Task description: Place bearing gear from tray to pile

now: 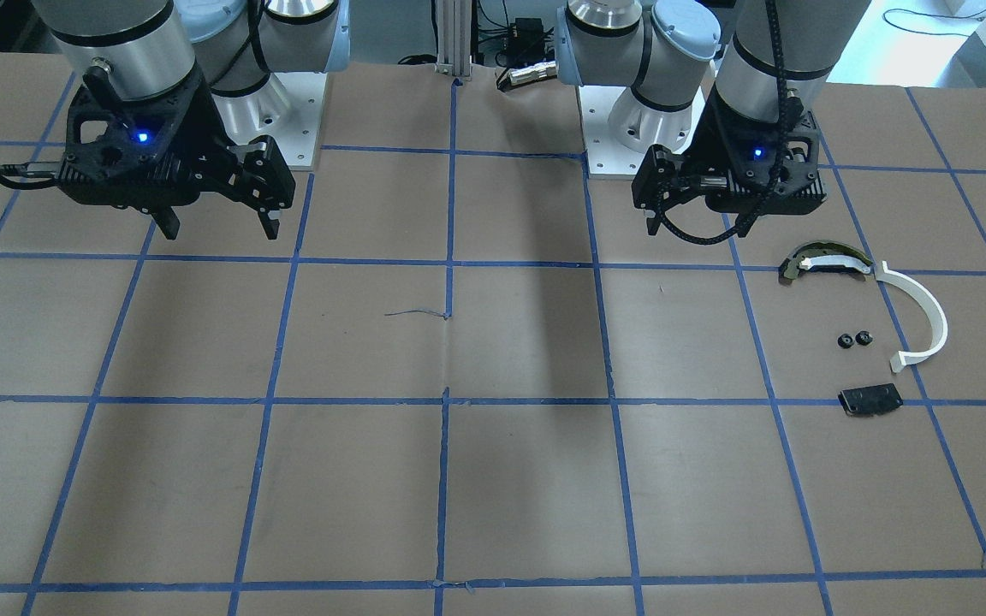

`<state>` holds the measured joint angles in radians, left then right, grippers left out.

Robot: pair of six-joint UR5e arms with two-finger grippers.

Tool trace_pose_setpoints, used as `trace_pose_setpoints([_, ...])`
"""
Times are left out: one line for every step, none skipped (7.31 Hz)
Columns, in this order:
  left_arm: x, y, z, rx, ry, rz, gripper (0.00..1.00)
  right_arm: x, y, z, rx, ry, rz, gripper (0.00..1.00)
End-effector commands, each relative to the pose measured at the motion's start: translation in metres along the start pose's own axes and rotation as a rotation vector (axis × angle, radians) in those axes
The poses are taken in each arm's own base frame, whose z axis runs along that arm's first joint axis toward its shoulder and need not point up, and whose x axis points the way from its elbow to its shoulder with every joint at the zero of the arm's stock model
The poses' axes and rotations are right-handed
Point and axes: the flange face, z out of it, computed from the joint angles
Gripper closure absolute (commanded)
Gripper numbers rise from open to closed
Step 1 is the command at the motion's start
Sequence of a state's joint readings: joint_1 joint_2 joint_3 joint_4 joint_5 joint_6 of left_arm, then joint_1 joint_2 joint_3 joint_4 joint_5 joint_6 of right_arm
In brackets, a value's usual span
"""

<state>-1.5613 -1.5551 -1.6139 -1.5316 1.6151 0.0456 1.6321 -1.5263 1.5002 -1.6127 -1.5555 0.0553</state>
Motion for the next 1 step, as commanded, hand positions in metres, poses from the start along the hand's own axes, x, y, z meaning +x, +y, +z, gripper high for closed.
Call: trace_pose_setpoints([-0.0056,-0.0004,0.002,-0.011,0.002,-0.01,0.0,0.0,-0.0001,-0.0001,0.001,0.0,0.0,0.0])
